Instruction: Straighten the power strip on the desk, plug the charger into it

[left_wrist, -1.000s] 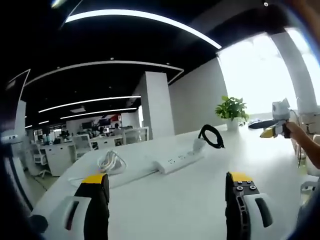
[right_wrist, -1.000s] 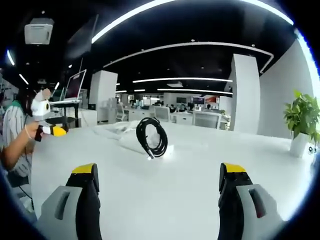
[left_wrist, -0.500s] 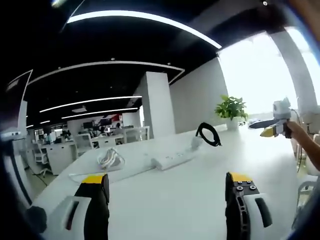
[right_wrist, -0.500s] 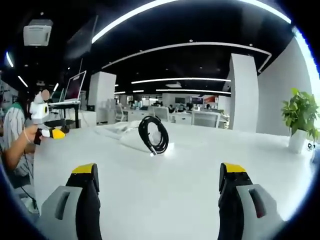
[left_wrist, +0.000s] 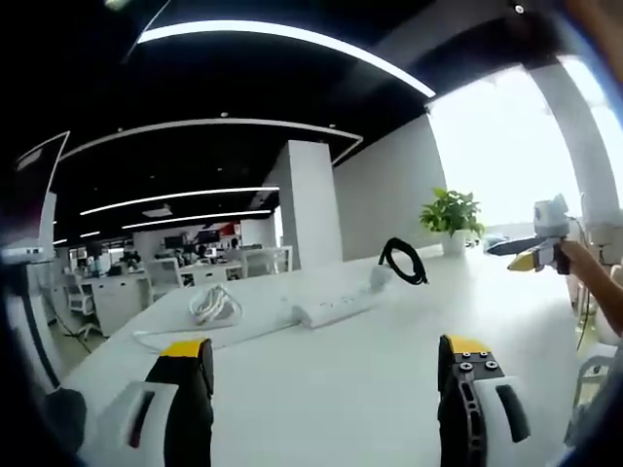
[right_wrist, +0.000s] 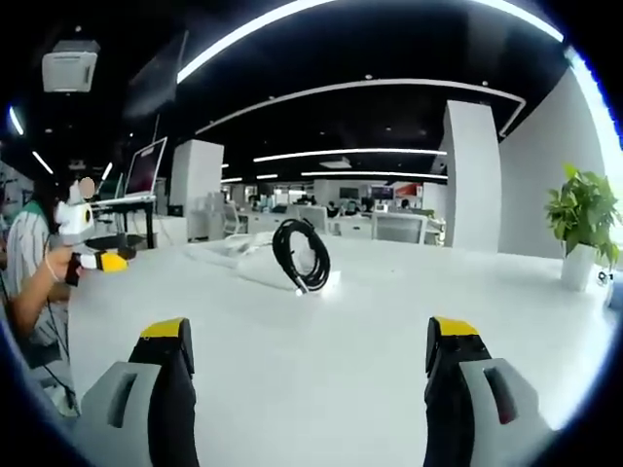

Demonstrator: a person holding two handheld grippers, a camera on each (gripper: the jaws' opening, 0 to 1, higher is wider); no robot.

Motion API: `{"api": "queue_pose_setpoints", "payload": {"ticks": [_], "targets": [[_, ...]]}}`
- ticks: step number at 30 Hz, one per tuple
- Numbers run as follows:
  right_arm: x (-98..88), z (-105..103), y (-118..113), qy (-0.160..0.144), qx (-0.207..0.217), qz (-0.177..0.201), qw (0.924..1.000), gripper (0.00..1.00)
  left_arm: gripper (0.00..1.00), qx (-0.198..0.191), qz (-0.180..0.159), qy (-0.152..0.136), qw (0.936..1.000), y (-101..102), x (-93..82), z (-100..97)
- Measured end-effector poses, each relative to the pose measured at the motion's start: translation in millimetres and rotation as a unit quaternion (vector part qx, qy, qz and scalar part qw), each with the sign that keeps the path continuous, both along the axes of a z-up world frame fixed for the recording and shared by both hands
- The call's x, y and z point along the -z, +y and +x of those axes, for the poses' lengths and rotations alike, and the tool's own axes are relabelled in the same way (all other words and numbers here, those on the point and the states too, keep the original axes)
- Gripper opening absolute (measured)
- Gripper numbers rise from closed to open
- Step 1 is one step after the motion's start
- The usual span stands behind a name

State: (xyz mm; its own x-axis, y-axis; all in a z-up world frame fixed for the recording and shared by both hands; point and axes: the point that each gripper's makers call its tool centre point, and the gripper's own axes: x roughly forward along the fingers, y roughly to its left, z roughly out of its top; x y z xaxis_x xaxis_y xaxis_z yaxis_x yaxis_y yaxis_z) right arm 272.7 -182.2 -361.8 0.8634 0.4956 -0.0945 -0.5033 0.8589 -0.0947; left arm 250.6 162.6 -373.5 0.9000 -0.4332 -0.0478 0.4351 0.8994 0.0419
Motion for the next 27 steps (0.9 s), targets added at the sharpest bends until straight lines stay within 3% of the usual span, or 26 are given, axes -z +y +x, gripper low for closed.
{"api": "queue_pose_setpoints", "payload": {"ticks": [27], "targets": [[-0.4, -2.2, -5.7, 0.0, 0.005, 0.005, 1.0, 0.99, 0.98, -0.02, -0.012, -0.005, 0.9997, 10.4, -1.4, -1.9]]}}
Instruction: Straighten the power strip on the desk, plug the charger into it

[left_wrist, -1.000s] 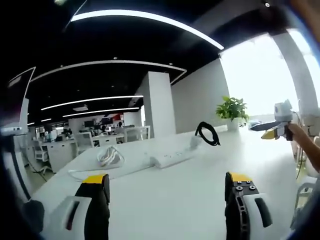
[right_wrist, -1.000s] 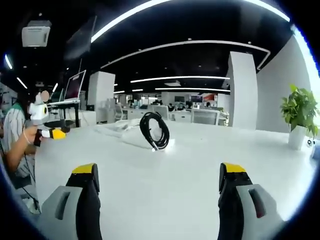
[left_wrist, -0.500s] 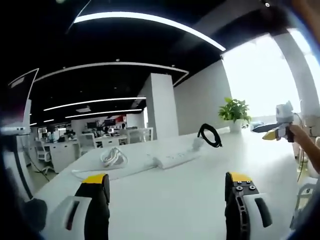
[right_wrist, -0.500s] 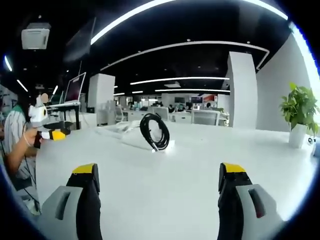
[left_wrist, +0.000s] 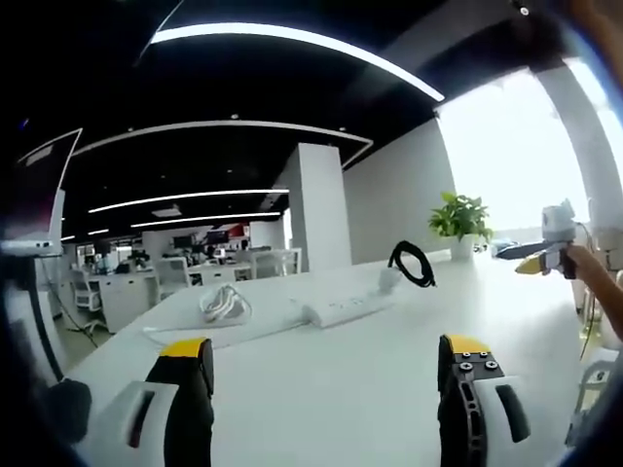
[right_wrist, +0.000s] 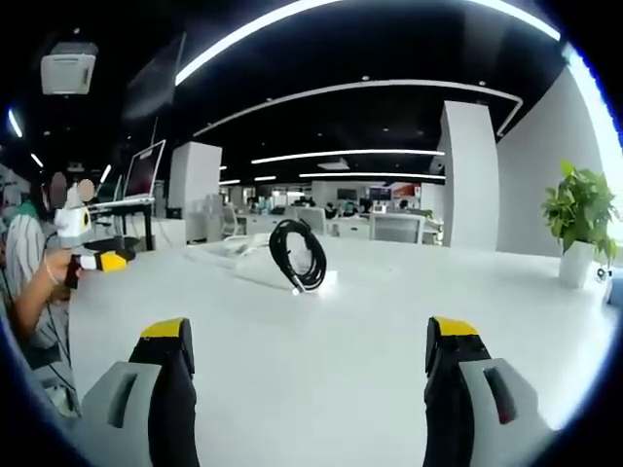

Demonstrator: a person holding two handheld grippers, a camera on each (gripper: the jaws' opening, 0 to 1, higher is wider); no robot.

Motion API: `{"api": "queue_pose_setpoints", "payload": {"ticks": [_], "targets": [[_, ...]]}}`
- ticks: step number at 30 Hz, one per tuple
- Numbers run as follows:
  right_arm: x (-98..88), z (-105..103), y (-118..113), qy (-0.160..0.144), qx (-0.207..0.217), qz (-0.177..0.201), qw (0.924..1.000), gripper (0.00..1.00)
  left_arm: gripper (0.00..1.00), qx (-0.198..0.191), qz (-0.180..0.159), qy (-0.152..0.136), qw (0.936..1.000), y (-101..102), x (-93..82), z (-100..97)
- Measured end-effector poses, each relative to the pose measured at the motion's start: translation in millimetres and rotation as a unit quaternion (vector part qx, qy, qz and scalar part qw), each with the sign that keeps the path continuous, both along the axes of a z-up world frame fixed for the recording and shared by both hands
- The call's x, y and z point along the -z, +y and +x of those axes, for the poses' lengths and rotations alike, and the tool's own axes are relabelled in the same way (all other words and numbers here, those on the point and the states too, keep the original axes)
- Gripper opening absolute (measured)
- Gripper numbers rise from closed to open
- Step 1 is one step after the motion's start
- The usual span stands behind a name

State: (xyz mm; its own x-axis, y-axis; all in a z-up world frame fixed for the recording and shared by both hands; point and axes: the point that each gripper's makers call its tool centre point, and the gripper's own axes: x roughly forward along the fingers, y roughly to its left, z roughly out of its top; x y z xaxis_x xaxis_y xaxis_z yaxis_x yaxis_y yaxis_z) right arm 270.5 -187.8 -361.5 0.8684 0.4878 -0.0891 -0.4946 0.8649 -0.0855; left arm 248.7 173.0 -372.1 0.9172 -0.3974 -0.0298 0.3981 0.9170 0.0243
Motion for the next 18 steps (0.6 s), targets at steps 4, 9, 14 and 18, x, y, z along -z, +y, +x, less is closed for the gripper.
{"api": "queue_pose_setpoints", "payload": {"ticks": [4, 9, 14, 18], "targets": [[1.7, 0.4, -1.1, 0.002, 0.002, -0.002, 1.0, 0.99, 0.98, -0.001, -0.002, 0.0, 1.0, -1.0, -0.2, 1.1], [0.6, 0.0, -1.9, 0.001, 0.002, 0.0, 1.0, 0.99, 0.98, -0.001, -0.005, -0.006, 1.0, -1.9, -3.0, 0.8], [-2.0, -2.0, -2.4, -0.003, 0.003, -0.001, 1.0, 0.98, 0.98, -0.003, -0.005, -0.009, 0.9999, -1.4, -5.0, 0.2], [-2.5, -3.4, -2.9, -0.004, 0.004, 0.0, 1.0, 0.98, 0.98, -0.002, -0.004, -0.008, 1.0, -2.4, -5.0, -0.3]]}}
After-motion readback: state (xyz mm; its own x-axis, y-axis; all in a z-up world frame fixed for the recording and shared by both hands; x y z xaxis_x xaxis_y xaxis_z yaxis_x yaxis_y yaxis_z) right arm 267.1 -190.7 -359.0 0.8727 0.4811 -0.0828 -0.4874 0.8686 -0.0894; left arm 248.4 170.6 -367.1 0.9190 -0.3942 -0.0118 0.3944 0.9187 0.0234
